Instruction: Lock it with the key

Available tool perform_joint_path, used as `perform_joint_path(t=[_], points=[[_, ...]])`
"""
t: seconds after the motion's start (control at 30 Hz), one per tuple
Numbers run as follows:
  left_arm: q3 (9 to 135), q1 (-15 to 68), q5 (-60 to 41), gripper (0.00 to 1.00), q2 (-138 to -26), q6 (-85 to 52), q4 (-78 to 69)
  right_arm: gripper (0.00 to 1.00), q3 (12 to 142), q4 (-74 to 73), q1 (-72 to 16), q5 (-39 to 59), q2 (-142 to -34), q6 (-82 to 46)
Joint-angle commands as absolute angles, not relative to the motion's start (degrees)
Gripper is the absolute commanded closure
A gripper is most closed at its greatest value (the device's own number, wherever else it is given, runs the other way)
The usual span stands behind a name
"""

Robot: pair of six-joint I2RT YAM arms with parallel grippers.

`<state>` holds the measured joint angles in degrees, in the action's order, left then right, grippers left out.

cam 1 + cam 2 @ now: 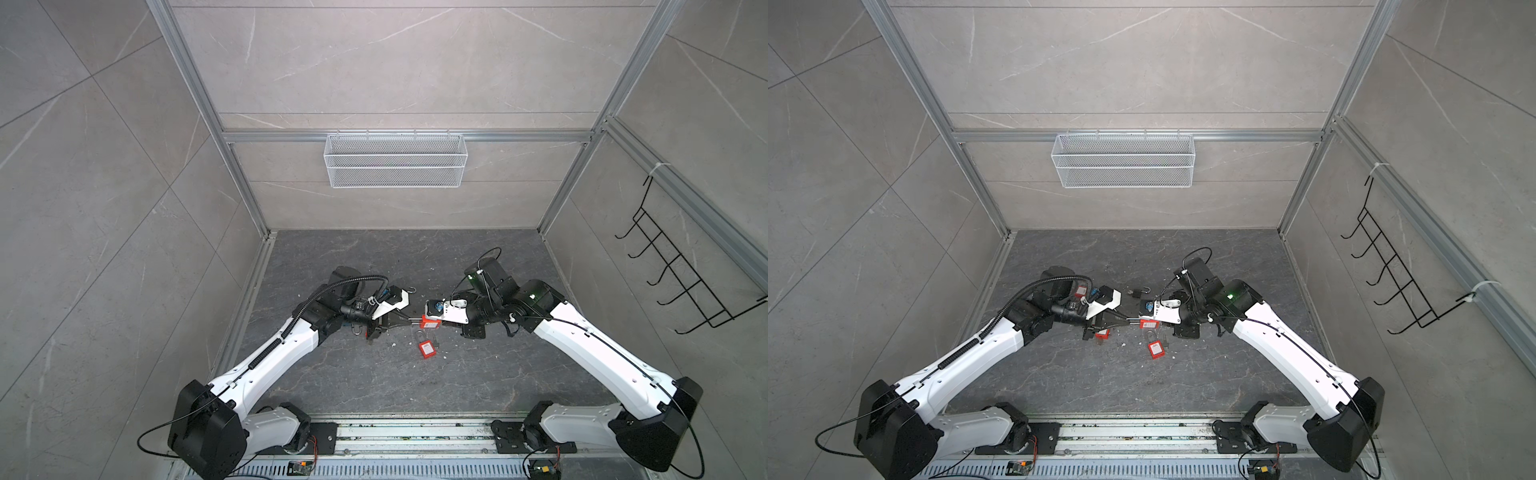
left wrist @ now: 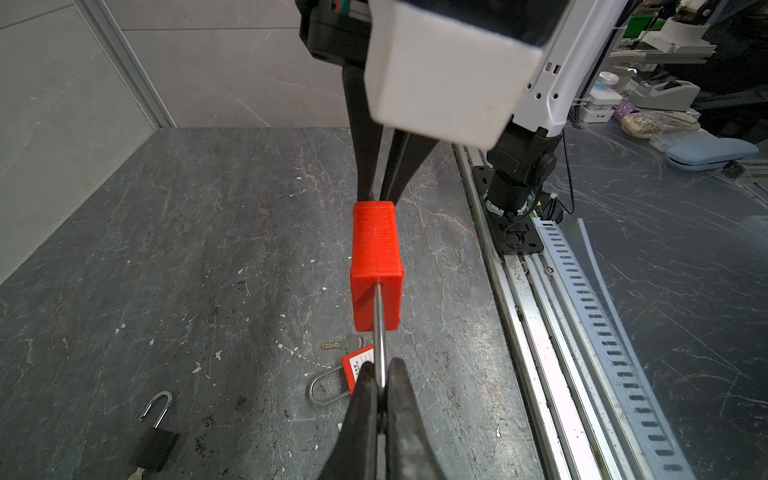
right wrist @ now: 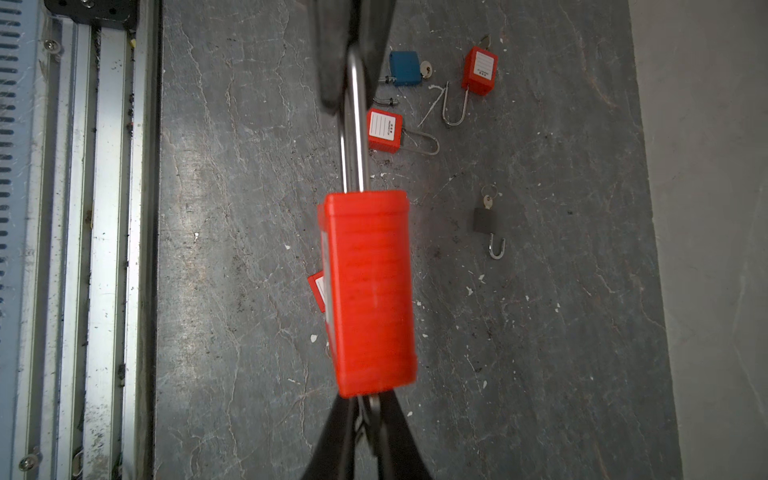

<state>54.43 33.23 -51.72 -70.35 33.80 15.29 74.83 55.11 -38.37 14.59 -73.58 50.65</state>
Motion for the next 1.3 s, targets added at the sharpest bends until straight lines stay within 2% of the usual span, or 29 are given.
perform_joint_path(t=[0.0, 0.1, 0.3, 0.93, 1.07, 1.17, 1.27], points=[[57.2, 33.3, -56.3, 1.00, -70.0, 34.1, 14.6, 0.87, 76.3, 56.8, -38.9, 16.7, -74.6, 52.0], [57.3, 33.2, -56.2, 1.00, -70.1, 35.1, 15.3, 0.88, 77.0, 57.4, -38.9, 18.4, -74.9, 52.5], [57.5, 33.2, -54.1, 1.00, -69.9, 37.5, 17.5, 1.00, 78.2, 59.8, -38.8, 18.3, -75.8, 54.0], [57.8, 30.8, -46.9, 1.00, -67.5, 45.6, 26.5, 1.00, 74.3, 63.9, -31.2, 15.6, -75.6, 53.5], [62.7, 30.6, -45.6, 1.00, -70.3, 50.2, 38.2, 1.00, 73.3, 60.9, -29.7, 15.5, -74.7, 47.2], [68.2, 30.6, -43.6, 1.00, -74.0, 53.1, 50.3, 1.00, 71.7, 57.6, -29.5, 14.9, -73.8, 39.2], [69.9, 30.7, -40.3, 1.00, -76.0, 53.4, 56.5, 1.00, 70.2, 53.7, -29.5, 17.3, -72.3, 29.9]])
